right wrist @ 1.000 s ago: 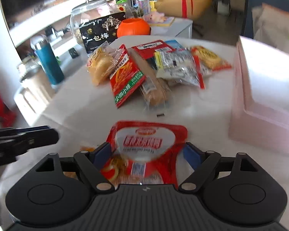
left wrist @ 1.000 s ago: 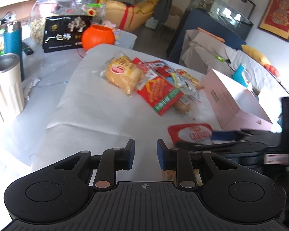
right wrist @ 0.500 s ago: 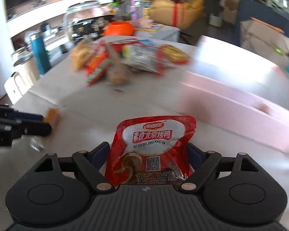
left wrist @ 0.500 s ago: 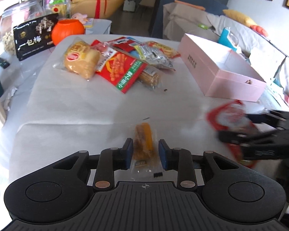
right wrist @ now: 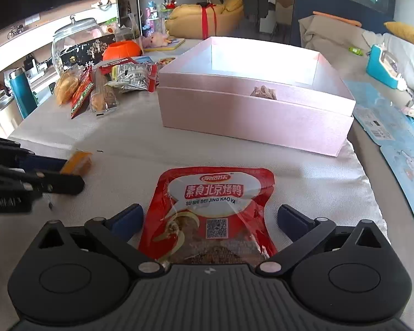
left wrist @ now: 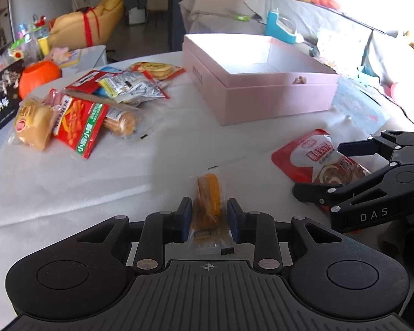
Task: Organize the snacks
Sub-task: 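Lift the red bag with the right tool while the left tool holds the orange stick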
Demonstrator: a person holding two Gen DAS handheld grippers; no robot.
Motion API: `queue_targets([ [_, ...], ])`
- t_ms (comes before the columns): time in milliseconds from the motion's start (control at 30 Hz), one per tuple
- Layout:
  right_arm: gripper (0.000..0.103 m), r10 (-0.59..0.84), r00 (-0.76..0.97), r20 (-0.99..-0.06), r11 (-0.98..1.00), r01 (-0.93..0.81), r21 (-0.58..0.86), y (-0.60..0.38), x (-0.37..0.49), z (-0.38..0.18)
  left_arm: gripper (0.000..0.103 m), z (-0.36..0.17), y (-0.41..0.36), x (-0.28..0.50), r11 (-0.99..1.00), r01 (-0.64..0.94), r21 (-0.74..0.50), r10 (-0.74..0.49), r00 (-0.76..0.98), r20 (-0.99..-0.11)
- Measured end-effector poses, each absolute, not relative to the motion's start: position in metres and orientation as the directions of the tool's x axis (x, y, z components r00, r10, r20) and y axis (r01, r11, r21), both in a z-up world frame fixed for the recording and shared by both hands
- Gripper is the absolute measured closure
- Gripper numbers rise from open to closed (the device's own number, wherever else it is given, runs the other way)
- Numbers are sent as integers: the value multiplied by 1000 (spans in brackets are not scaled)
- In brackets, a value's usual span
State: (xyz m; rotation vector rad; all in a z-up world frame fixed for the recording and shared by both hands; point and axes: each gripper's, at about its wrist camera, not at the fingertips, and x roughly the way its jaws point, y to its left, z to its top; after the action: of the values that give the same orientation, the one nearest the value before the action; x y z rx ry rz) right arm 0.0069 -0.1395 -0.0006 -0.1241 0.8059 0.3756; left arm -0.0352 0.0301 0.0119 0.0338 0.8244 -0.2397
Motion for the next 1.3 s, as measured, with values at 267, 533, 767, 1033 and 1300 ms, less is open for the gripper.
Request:
queue_targets([
  [267, 2, 292, 612, -735, 913, -406, 25, -131, 26, 1, 70, 14, 37, -37, 972, 198, -123, -225, 655, -722],
  [533, 21, 356, 641, -680, 871, -491, -6, -126, 2, 29, 70, 13, 40, -38, 971, 190, -142, -233, 656, -717],
  [767, 21, 386, 705, -595, 895, -442, 57, -156, -8, 64, 70, 14, 38, -38, 973, 182, -141, -227, 653, -723],
  [1033, 20, 365, 741, -564, 910, -411, 49, -174, -14, 64, 70, 13, 36, -39, 976, 172, -130, -212, 660, -721],
  [1300, 31, 363, 664, -654, 915, -388, 113, -178, -10, 25, 70, 12, 33, -42, 978, 178, -108, -201, 676, -709],
])
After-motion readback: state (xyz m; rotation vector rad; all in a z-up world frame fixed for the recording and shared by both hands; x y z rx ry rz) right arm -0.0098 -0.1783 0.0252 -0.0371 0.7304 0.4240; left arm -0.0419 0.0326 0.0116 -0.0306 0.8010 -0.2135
